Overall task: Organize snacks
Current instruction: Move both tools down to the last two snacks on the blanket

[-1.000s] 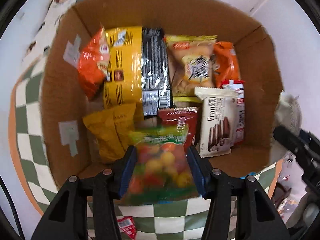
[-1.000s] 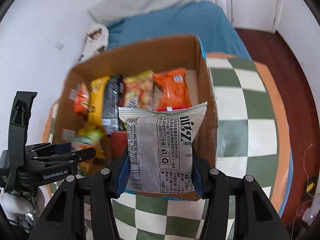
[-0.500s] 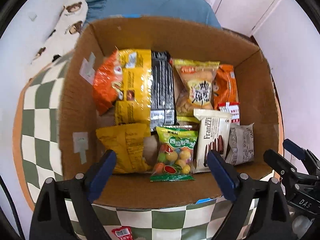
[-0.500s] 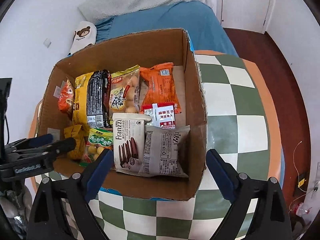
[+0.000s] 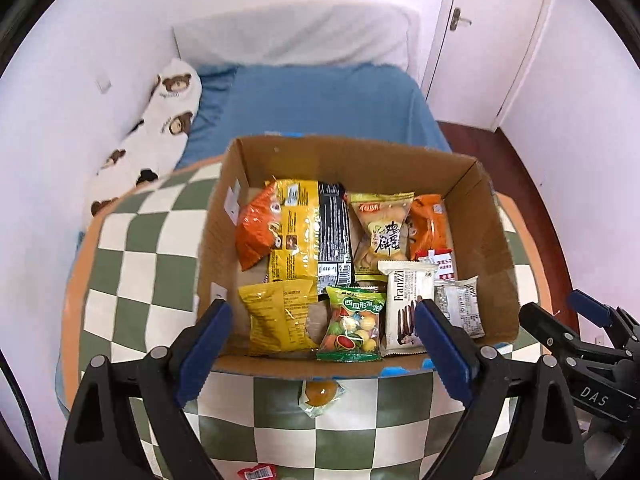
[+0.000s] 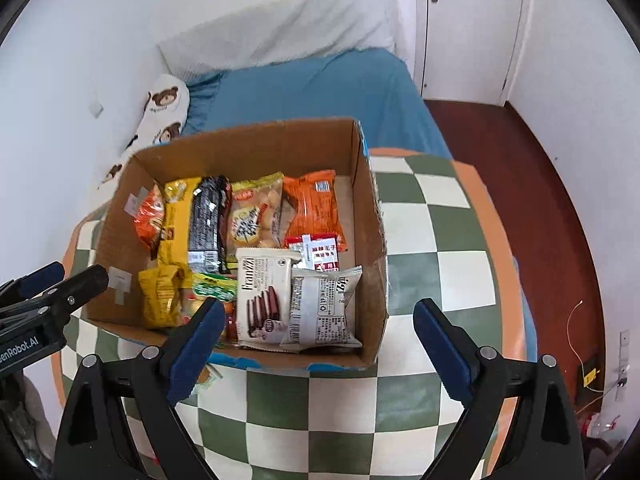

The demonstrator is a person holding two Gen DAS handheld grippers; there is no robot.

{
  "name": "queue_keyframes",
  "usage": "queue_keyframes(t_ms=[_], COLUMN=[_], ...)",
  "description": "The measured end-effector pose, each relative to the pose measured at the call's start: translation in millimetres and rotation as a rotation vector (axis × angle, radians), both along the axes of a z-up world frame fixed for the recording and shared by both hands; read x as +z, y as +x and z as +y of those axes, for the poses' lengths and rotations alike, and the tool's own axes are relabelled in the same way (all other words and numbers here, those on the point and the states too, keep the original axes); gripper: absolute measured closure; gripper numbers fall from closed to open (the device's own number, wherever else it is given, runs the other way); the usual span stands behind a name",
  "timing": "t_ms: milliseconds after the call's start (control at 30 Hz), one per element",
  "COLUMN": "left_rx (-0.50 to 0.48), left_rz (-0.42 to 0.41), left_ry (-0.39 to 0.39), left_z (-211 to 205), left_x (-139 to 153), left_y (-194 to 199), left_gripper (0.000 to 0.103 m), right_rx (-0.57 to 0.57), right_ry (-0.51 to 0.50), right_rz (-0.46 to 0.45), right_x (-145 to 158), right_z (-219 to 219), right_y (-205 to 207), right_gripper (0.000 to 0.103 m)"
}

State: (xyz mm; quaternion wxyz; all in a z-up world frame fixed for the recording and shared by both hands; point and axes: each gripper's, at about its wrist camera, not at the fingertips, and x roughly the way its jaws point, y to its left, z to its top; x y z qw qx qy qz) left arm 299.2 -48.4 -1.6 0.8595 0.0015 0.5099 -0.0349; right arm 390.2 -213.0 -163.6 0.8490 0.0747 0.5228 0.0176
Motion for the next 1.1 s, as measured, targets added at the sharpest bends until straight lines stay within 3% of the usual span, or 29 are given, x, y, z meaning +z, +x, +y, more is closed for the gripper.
queue_keyframes(t_ms=[300, 500, 567, 633, 933, 1100], left_rx=[-0.004, 0.012, 0.047, 0.085, 0.278, 0.343], left_rz=[-0.1, -0.114, -0.123, -0.108, 0.135, 0.229], left_ry=[-0.04, -0.069, -0.076, -0.083, 0.014, 0.061], left_z=[6, 21, 35, 53, 119, 142], left_x=[38, 41, 34, 19, -82, -121], left_y=[-45, -66, -74, -80, -100, -114], left_gripper=[0.01, 0.01, 0.0, 0.0, 0.0, 0.0], right_rx=[-0.016, -0.008, 0.009, 0.031, 0.133, 0.151], right_ry=[0.015, 0.076, 0.118, 0.149, 0.286, 0.285], right_rz=[-0.105, -0.108, -0.082, -0.044, 0.154, 0.203], right_x=[46, 55, 46, 30, -82, -133], right_z=[6, 10, 16, 24, 95, 135], right_y=[-48, -70, -74, -73, -51, -42], right_gripper=[0.006, 0.006, 0.006, 0.006, 0.006, 0.017])
